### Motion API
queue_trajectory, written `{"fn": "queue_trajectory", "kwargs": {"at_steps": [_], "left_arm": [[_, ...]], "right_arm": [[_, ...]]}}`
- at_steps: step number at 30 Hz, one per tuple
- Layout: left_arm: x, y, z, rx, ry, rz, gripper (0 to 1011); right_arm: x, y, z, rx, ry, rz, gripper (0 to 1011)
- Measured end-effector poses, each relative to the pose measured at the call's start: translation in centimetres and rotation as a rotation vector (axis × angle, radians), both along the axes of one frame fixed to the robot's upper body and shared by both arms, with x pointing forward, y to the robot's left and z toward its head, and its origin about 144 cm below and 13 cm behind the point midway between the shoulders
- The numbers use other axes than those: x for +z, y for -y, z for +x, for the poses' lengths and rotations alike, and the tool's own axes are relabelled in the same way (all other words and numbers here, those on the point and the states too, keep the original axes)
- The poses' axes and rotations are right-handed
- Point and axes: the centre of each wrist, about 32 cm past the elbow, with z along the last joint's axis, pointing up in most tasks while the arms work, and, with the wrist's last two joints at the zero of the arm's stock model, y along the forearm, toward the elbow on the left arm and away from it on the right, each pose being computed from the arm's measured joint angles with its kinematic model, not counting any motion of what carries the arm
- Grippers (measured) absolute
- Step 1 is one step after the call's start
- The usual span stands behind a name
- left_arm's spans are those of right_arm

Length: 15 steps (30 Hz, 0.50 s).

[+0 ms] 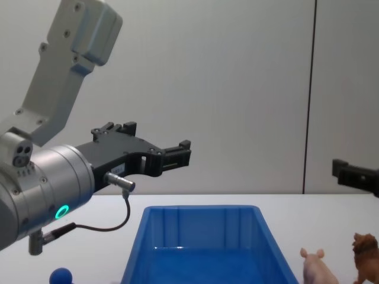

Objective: Pick up the two dolls from the table and place them into the box.

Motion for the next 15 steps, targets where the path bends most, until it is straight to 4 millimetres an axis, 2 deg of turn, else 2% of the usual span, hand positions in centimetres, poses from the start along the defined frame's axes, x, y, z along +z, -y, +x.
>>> {"fn": "queue_trajectory", "kwargs": {"at_steps": [15], "left_arm": [[0.0,0.0,0.0,0.0,0.0,0.0,1002]], "right_arm": [[-0.86,0.39,-0.45,-0.049,-0.148,-0.046,1001]]}}
